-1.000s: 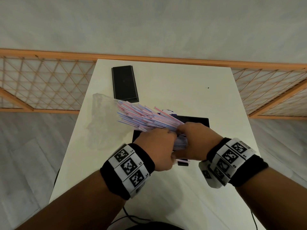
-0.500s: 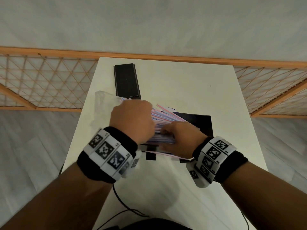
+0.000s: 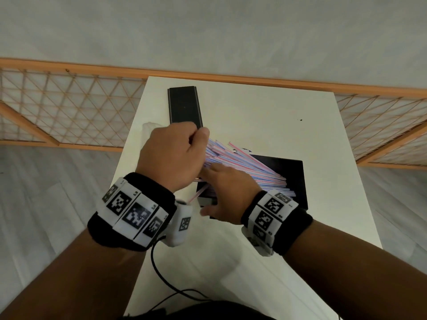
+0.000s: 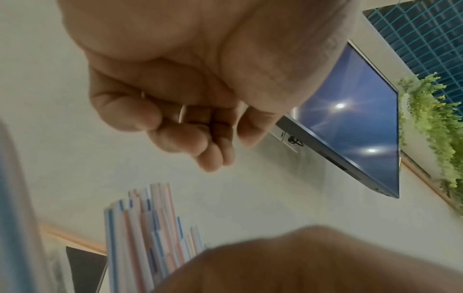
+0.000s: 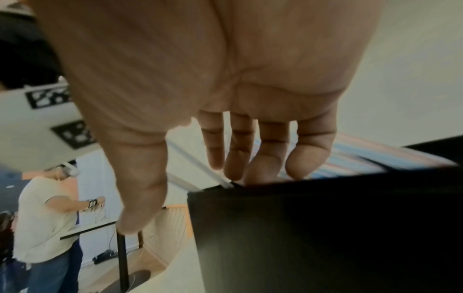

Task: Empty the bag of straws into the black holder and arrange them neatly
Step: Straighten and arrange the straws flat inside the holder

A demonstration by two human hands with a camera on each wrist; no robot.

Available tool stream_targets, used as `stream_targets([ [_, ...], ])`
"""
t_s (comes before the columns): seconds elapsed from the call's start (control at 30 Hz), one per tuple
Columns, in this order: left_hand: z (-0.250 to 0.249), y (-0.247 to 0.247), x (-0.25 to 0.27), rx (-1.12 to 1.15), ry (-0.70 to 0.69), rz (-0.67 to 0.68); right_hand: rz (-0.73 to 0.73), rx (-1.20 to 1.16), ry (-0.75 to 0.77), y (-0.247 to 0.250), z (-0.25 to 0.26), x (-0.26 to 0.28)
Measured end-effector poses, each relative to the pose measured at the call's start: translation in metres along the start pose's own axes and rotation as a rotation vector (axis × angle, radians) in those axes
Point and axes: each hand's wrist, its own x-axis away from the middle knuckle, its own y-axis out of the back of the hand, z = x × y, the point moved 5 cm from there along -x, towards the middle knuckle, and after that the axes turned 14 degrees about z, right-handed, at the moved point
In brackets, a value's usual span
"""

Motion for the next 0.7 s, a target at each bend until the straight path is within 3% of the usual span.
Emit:
stream_targets([
  [0.23, -0.007, 0.022, 0.015, 0.321, -0.178, -0.305, -0.066, 0.034, -0.03, -0.013, 0.013, -0.031],
  [0.43, -0.031, 0.047, 0.031, 0.417, -0.396, -0.472, -0.389, -0.343, 0.152, 0.014, 0.01, -0.013],
  [0.53, -0.044, 0.054, 0.034, 0.435, -0.487, -0.565, -0.569, -0.587, 0.146, 0.047, -0.004, 0.012],
  [0.7, -0.04, 0.029, 0.021, 0.586, -0.453, -0.504, -0.723, -0.869, 0.188, 0.094, -0.026, 0.05],
])
